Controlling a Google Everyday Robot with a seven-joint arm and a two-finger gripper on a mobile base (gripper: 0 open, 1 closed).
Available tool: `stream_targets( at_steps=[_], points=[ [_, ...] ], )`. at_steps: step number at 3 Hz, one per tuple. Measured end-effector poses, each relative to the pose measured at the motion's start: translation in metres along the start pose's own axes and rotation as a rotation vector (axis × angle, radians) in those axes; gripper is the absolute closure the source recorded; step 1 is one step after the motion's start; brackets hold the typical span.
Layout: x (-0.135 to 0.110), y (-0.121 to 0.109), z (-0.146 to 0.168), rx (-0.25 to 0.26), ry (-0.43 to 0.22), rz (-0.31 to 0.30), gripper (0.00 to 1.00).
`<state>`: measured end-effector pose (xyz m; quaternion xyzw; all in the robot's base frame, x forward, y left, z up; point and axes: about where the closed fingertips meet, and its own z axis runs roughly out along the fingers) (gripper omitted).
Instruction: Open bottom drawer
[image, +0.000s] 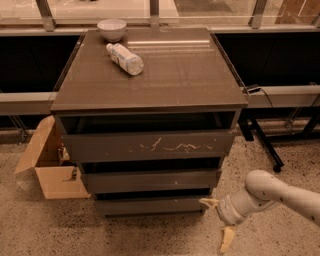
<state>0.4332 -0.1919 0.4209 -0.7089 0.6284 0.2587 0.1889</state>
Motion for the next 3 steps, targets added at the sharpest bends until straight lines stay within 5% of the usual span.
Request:
stream_targets(
  at_steps=[1,2,3],
  points=[
    [0.015,-0.007,0.033,-0.003,-0.072,0.001,0.0],
    [0.015,-0.007,0.032,-0.002,-0.071,0.0,0.0],
    [0.027,-0.034,0.065,0.038,-0.069,-0.082,0.0]
  ],
)
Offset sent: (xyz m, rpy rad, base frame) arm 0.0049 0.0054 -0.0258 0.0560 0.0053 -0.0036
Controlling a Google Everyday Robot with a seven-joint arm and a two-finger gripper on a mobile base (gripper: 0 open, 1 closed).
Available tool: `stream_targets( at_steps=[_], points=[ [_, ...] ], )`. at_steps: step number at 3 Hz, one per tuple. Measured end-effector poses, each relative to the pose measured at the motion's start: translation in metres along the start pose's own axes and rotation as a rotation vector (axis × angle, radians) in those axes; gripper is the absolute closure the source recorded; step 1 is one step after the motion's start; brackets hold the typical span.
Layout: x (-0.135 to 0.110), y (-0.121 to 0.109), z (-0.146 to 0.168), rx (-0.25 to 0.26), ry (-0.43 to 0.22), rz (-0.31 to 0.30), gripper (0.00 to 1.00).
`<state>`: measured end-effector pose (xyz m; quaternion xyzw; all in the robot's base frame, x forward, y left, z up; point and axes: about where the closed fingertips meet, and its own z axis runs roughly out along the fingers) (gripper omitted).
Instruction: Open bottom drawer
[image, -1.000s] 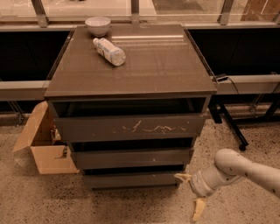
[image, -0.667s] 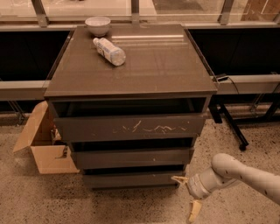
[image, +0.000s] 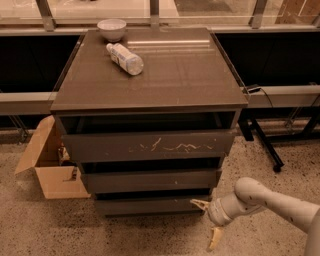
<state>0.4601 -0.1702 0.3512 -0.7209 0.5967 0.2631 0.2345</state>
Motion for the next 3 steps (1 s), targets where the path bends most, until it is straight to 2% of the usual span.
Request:
stream_targets(
  at_steps=[1,2,3],
  points=[
    [0.014,-0.022,0.023,0.021,-0.021,-0.07,0.0],
    [0.037,-0.053,0.06,0.012,-0.041,-0.099,0.0],
    [0.048,-0.076,0.078,0.014,-0.046,-0.114,0.0]
  ],
)
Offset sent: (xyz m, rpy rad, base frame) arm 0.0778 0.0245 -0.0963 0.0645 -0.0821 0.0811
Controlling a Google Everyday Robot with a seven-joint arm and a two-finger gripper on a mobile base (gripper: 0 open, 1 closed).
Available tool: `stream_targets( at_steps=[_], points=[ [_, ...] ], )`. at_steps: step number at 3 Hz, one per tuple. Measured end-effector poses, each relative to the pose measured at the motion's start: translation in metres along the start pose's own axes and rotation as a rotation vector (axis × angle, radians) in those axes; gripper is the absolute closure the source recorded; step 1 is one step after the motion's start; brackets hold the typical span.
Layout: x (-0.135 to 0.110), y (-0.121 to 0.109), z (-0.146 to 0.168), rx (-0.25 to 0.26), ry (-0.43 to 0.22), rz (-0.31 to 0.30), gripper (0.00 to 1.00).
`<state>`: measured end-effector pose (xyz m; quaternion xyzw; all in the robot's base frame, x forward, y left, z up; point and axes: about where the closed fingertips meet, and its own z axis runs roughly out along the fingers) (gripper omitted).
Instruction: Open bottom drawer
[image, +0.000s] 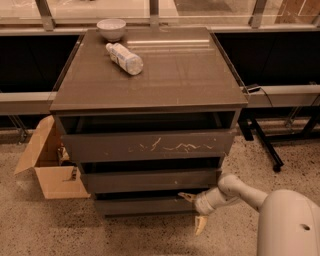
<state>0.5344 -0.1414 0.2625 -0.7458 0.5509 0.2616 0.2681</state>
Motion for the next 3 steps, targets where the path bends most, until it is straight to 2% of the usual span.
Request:
stream_targets(
  at_steps=[3],
  points=[
    [0.043,-0.047,0.051,0.028,-0.004,0.094,0.0]
  ],
)
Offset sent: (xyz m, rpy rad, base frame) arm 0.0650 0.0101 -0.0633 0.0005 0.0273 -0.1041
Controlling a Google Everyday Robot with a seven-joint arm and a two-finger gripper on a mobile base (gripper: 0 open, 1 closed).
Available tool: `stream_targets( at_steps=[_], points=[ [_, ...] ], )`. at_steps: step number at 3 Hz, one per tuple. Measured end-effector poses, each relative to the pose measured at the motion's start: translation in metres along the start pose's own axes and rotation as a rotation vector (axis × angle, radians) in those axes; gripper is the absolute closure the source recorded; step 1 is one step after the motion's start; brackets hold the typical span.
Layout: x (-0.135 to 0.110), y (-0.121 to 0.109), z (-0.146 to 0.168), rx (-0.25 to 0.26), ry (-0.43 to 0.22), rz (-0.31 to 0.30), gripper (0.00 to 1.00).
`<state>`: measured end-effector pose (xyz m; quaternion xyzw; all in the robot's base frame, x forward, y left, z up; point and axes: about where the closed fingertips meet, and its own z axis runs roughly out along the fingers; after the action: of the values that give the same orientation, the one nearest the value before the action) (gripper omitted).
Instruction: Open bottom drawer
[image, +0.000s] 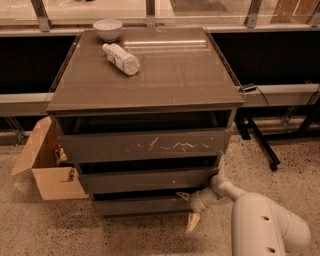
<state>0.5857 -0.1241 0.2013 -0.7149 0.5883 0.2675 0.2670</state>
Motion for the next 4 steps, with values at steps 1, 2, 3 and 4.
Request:
stream_targets(
  at_steps=[1,2,3,4],
  points=[
    [0.006,0.002,0.009,0.018,-0.004,0.047,0.17],
    [0.01,0.018,0.009,0.034,-0.012,0.093,0.41],
    [0.007,0.021,0.005,0.036,-0.014,0.098,0.64],
    [0.006,0.019,0.004,0.036,-0.014,0.098,0.87]
  ],
)
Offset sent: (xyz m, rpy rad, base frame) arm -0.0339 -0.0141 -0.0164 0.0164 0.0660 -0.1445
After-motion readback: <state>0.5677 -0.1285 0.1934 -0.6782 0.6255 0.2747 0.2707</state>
